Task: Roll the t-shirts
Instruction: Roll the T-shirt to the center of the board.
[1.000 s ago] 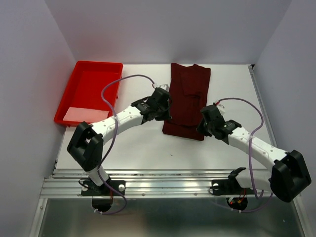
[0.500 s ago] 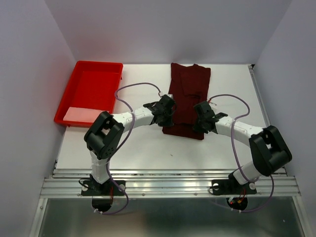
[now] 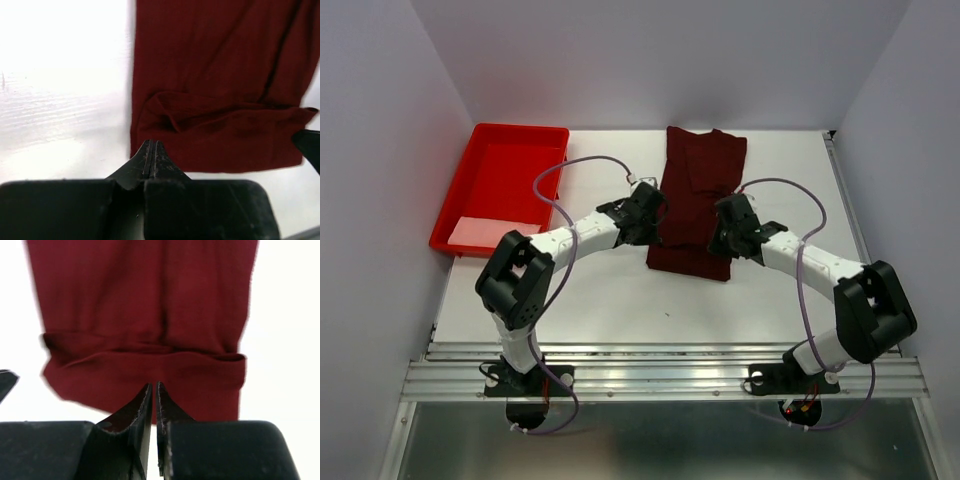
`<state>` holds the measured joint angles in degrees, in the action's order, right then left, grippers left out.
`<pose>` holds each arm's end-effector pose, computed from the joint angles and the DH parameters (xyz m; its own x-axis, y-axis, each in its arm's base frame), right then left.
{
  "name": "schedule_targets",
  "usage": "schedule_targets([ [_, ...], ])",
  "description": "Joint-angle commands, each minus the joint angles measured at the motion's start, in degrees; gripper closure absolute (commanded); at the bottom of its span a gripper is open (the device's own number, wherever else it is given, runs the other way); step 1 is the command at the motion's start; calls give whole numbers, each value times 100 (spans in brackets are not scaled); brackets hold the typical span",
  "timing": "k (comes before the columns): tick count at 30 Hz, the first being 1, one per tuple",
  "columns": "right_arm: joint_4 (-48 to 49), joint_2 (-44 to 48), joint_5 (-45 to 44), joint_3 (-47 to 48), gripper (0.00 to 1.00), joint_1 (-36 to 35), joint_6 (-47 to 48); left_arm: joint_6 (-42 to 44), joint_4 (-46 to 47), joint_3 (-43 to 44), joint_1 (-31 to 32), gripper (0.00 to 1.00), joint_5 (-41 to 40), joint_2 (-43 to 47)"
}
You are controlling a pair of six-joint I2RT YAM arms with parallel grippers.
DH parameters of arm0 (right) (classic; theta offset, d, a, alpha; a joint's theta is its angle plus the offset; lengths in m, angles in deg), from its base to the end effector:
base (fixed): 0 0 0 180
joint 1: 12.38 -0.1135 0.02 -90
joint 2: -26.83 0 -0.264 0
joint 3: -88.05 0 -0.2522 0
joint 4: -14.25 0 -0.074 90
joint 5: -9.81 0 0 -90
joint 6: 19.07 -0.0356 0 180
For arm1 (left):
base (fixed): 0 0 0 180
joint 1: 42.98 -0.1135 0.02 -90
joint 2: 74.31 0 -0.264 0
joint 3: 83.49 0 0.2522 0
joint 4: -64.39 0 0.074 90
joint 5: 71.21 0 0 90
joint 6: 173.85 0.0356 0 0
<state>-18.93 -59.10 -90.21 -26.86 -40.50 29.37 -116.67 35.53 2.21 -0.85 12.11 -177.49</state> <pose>0.2684 0.1364 0.1989 -0.7821 0.3227 -0.5330 0.1936 0.9389 0.2844 0.2966 -0.2627 0.2157 -0.7797 -0.0206 -0.6258 0.2191 0.9273 -0.3035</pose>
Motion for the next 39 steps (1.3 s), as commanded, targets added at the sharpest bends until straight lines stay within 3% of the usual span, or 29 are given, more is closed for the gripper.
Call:
schedule_targets([
  [1, 8, 393, 447, 254, 88, 17, 131, -49, -2, -13, 146, 100, 122, 614],
  [8, 237, 156, 879, 237, 88, -45, -10, -550, 410, -505, 252, 100, 975, 580],
  [20, 562, -1030, 958, 228, 89, -45, 43, -427, 332, -743, 243, 100, 202, -71],
  [31, 149, -21, 958, 448, 89, -211, 96, -454, -90, -656, 243, 100, 202, 622],
  [39, 140, -178, 457, 509, 87, -212, 87, -453, -117, -102, 243, 100, 404, 492],
])
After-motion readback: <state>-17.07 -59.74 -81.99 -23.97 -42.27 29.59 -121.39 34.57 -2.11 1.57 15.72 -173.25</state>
